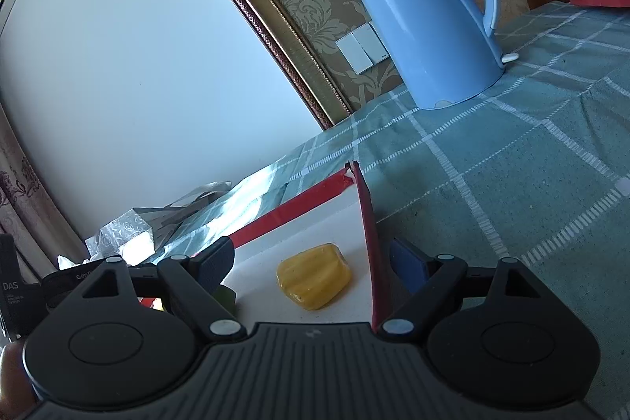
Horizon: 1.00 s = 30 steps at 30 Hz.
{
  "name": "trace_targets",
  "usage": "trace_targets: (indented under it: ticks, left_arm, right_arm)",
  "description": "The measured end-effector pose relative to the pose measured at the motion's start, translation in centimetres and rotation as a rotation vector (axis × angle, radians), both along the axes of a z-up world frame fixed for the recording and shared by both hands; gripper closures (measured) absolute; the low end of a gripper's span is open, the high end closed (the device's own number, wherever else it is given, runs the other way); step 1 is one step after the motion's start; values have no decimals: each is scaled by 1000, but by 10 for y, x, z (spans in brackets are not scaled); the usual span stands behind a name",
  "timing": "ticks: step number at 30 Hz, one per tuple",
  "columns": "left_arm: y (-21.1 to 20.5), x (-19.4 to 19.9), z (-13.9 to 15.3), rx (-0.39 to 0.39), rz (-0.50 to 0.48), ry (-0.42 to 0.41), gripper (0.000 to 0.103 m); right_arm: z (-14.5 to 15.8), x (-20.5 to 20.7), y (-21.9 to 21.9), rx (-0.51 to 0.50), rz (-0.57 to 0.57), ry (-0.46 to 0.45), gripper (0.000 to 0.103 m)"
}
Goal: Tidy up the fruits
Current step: 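Withdraw the left tool from the tray toward the remaining produce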
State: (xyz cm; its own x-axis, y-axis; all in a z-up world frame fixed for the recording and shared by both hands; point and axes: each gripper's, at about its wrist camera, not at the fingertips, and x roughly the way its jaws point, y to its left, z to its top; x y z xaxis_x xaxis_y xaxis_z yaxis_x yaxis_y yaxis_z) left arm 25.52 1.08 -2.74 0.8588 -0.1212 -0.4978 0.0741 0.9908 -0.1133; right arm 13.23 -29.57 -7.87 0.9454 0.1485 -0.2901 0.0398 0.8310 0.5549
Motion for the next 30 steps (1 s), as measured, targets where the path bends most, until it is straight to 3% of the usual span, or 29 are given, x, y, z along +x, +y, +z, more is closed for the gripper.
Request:
trace_targets:
  ticks: [5, 12, 17, 23, 27, 30]
  left_arm:
    - [-6, -24, 11, 103, 10, -103, 4]
    - [-15, -60, 8, 174, 5, -98, 0]
    - [-17, -85, 5, 153, -7, -80, 0]
    - [-15, -113, 3, 74, -37, -64, 0]
    - [-13, -138, -11, 9, -101, -42, 0]
    - [-20, -151, -25, 2, -159, 3, 2]
  right_arm:
    - [0, 1, 1, -15, 2, -1, 17]
    - [0, 1, 1, -14, 1, 2, 17]
    - [0, 0, 2, -26, 3, 0, 17]
    - [-1, 0, 3, -29, 4, -1, 17]
    - [-1, -1, 4, -39, 4, -2, 17]
    - [2, -3, 4, -49, 5, -6, 17]
